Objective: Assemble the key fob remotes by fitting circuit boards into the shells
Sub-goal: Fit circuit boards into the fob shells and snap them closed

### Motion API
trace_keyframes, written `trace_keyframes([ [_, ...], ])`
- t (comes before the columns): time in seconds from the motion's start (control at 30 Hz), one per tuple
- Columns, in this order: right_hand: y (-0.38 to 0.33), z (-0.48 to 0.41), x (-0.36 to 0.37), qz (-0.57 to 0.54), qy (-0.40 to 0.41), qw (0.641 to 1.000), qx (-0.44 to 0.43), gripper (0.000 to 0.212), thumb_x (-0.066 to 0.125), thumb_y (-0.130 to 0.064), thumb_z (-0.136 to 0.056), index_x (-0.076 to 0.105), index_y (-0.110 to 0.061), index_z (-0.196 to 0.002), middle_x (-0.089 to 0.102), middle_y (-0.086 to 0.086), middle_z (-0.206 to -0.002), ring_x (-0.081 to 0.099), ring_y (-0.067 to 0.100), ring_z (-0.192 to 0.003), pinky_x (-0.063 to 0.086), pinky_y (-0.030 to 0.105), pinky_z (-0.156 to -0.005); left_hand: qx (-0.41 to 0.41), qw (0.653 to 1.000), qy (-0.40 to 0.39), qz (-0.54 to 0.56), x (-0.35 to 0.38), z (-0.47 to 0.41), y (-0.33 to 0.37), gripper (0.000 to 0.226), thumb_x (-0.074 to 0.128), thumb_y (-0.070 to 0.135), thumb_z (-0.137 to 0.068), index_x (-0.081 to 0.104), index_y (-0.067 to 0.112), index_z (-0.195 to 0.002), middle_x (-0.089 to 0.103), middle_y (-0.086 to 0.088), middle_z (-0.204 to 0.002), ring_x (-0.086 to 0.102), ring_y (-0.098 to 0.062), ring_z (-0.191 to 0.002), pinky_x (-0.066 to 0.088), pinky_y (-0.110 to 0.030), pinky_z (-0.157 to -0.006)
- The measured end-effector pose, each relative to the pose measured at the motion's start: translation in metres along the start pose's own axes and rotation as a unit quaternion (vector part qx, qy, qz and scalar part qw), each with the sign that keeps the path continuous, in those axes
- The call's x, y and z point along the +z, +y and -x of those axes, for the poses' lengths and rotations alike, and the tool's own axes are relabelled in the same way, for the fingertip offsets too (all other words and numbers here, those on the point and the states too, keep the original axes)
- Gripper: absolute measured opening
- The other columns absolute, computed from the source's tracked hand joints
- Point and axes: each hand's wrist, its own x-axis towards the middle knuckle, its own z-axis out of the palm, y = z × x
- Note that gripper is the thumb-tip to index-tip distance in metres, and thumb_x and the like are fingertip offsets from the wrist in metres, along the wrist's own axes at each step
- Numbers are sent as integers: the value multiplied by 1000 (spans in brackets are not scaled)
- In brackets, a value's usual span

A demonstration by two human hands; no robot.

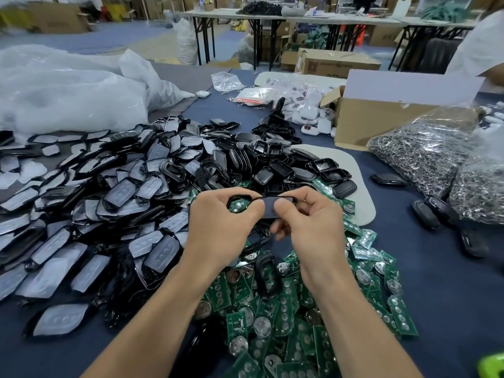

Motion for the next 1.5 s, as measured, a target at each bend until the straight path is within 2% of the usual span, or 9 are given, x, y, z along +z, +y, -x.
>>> trace_keyframes([
  [0.2,-1,-1,-2,-70,-34,995,62,20,64,6,-96,66,-9,-83,69,11,-70,62,21,-54,53,27,-51,-76,990,-54,103,-8,-7,-3,15,83,17,-81,78,28,-74,57,3,-46,44,-13,-41,38,-22,-44],
  [0.4,-10,-4,-14,-35,-154,982,102,19,72,-23,-94,71,-19,-76,76,11,-90,76,26,-79,62,31,-73,9,999,-26,18,-17,-11,-5,19,85,20,-83,81,39,-83,66,-2,-52,46,-14,-43,37,-33,-42],
  [0.5,-10,-5,-17,-69,-180,972,136,14,77,-15,-80,75,-24,-70,74,11,-88,76,26,-79,62,30,-75,47,998,-40,16,-21,-11,-6,23,85,14,-85,83,37,-82,71,12,-60,50,-4,-45,41,-23,-47],
  [0.63,-5,-6,-20,-128,-195,957,171,18,80,-7,-67,78,-13,-84,75,12,-92,75,27,-82,63,33,-79,35,999,-2,2,-15,-9,-6,18,90,25,-78,83,40,-86,71,21,-62,54,3,-48,42,-14,-52],
  [0.7,-2,-6,-18,-128,-179,961,170,26,82,-2,-69,76,-7,-94,76,12,-95,75,29,-88,64,35,-81,13,999,37,-2,-9,-6,-5,13,92,32,-74,81,37,-79,65,26,-55,53,7,-47,37,-5,-50],
  [0.77,0,-5,-15,-89,-145,976,137,29,82,6,-75,76,-9,-100,79,9,-99,75,30,-94,63,38,-85,-8,999,33,6,-4,-4,-5,16,91,34,-76,77,30,-69,60,17,-48,47,1,-40,34,-10,-43],
  [1.0,0,0,-6,93,-64,991,-66,42,85,3,-74,81,-30,-101,80,-16,-93,75,1,-91,54,11,-82,-99,958,-195,184,-14,-11,-5,10,72,10,-78,76,10,-69,47,-5,-46,34,-14,-41,29,-18,-42],
  [1.2,-1,7,0,199,11,974,-109,39,88,-12,-76,80,-34,-108,76,-28,-92,70,-11,-90,54,8,-82,-94,957,-198,188,-12,-11,-8,21,73,19,-79,69,18,-59,46,-1,-46,33,-11,-41,26,-18,-41],
  [1.5,-1,13,8,224,48,966,-116,37,88,-17,-76,79,-33,-109,71,-33,-84,67,-15,-84,50,3,-74,-139,943,-168,250,-9,-12,-10,17,68,-1,-92,82,5,-99,44,-1,-45,30,-10,-39,24,-18,-38],
])
